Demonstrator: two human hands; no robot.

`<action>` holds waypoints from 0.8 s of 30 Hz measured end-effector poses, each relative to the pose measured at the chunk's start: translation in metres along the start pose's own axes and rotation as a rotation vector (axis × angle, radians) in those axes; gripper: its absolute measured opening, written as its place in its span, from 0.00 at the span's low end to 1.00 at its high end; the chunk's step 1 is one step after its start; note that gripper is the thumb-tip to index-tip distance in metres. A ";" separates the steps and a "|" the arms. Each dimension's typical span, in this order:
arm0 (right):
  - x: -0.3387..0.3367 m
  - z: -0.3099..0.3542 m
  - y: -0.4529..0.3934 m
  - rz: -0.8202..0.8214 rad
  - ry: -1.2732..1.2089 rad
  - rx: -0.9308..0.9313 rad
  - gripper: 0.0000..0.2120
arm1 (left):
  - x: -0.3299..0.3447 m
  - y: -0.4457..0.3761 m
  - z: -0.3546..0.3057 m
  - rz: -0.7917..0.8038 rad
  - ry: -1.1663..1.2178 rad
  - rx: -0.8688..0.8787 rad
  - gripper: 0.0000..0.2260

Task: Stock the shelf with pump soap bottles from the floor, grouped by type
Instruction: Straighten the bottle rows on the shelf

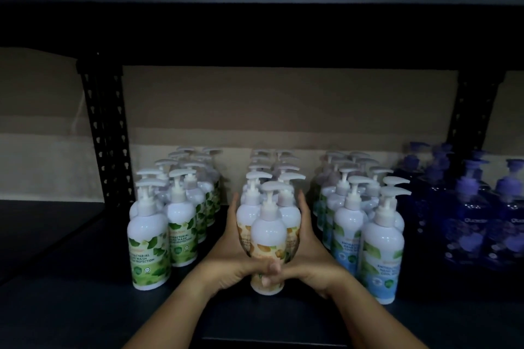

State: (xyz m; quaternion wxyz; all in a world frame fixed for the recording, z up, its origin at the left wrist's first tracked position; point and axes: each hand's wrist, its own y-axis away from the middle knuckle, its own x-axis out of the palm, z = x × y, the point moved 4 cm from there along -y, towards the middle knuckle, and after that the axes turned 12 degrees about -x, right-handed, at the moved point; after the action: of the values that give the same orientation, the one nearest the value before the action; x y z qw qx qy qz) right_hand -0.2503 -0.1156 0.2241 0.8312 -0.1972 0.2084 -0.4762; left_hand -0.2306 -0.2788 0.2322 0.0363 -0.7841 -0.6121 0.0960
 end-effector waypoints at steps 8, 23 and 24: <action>-0.012 -0.017 -0.015 -0.290 -0.185 0.076 0.43 | -0.016 -0.014 0.002 -0.114 0.041 -0.126 0.70; -0.003 -0.008 -0.007 -0.177 -0.065 0.024 0.57 | -0.011 -0.011 0.000 -0.028 0.032 -0.047 0.74; 0.001 -0.006 -0.001 -0.106 -0.064 0.005 0.60 | -0.010 -0.008 0.000 -0.002 0.042 -0.034 0.75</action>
State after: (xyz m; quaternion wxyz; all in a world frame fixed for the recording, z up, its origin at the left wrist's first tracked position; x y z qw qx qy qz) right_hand -0.2535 -0.1178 0.2194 0.8116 -0.2211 0.1697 -0.5134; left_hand -0.2401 -0.2865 0.2343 0.0359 -0.7858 -0.6135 0.0692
